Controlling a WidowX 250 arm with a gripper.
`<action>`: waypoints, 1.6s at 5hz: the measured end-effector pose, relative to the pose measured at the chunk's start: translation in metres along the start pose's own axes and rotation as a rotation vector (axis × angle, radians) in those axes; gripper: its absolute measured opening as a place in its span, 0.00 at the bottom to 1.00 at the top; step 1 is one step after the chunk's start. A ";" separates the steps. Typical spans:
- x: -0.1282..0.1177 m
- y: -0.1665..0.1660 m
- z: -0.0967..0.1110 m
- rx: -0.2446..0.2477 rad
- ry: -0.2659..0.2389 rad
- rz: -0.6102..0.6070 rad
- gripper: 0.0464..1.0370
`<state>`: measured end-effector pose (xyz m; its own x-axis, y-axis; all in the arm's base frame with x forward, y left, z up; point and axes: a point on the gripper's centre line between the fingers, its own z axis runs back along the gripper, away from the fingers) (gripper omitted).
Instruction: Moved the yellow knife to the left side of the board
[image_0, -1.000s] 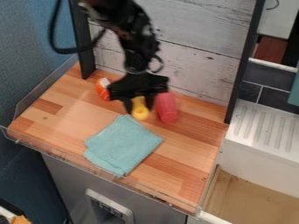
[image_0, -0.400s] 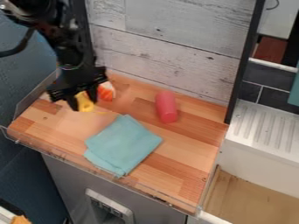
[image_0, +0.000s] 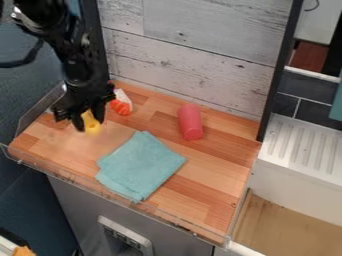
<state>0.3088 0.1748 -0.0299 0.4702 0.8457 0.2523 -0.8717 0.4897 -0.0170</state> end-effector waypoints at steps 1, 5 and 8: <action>0.006 -0.005 -0.015 0.029 0.013 0.009 0.43; 0.003 -0.027 -0.039 0.064 0.054 -0.020 0.47; -0.006 -0.029 -0.035 0.099 0.054 -0.045 0.97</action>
<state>0.3362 0.1623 -0.0647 0.5134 0.8349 0.1985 -0.8577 0.5063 0.0890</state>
